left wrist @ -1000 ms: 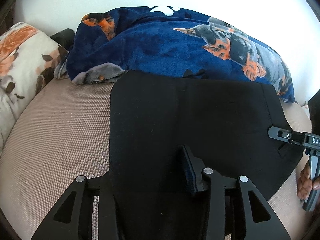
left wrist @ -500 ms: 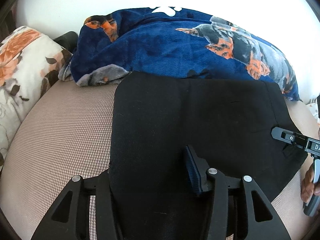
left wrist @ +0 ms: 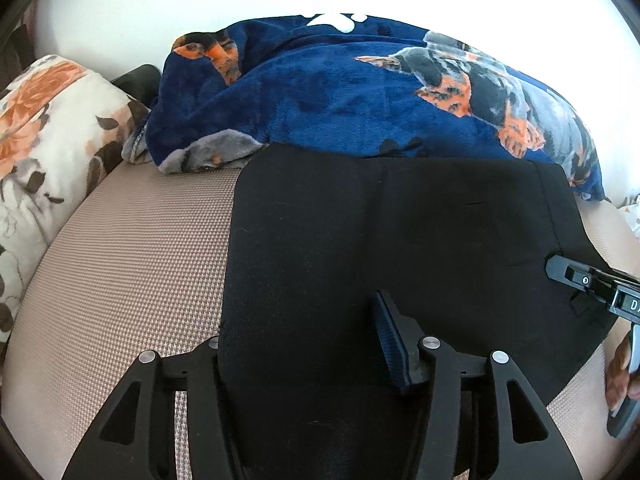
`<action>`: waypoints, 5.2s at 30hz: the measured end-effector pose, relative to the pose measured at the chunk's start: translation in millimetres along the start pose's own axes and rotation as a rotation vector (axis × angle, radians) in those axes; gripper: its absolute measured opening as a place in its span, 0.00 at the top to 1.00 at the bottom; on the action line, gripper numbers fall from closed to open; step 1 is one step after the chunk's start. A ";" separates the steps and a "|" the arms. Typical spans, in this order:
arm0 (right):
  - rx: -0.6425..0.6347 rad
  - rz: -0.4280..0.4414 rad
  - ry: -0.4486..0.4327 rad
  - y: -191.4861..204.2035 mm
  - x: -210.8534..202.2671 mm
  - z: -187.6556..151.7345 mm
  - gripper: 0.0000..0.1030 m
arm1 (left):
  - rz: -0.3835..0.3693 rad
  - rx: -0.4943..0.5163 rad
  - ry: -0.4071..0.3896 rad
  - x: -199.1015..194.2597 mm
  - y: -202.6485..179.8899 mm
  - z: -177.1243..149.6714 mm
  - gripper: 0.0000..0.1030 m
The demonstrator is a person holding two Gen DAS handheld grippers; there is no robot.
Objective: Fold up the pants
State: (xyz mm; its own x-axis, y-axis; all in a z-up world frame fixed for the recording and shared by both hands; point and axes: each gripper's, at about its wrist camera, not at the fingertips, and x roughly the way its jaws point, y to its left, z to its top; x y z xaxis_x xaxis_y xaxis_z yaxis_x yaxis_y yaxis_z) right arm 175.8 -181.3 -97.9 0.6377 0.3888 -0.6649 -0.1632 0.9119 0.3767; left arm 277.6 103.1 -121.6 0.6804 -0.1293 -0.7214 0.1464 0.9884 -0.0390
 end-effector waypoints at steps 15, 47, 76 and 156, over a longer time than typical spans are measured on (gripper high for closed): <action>-0.022 -0.032 -0.004 4.5 0.4 -0.2 0.59 | 0.003 0.001 0.000 -0.2 0.8 0.2 0.46; -0.055 -0.060 0.005 8.8 4.4 1.7 0.53 | 0.016 0.011 -0.001 -1.4 -0.6 1.2 0.43; -0.090 -0.108 0.015 14.3 4.4 3.4 0.28 | 0.163 0.001 -0.121 -26.4 2.2 -2.9 0.36; -0.084 -0.169 -0.396 98.5 -224.0 -87.9 0.01 | 0.145 0.051 -0.488 -283.4 -96.6 -71.8 0.00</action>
State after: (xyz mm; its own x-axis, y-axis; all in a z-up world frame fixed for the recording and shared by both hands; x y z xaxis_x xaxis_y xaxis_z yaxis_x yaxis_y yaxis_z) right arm -49.3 -166.9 31.4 0.8974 0.1675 -0.4083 -0.0818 0.9723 0.2190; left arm 19.1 50.0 37.0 0.9507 -0.0247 -0.3092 0.0519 0.9954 0.0800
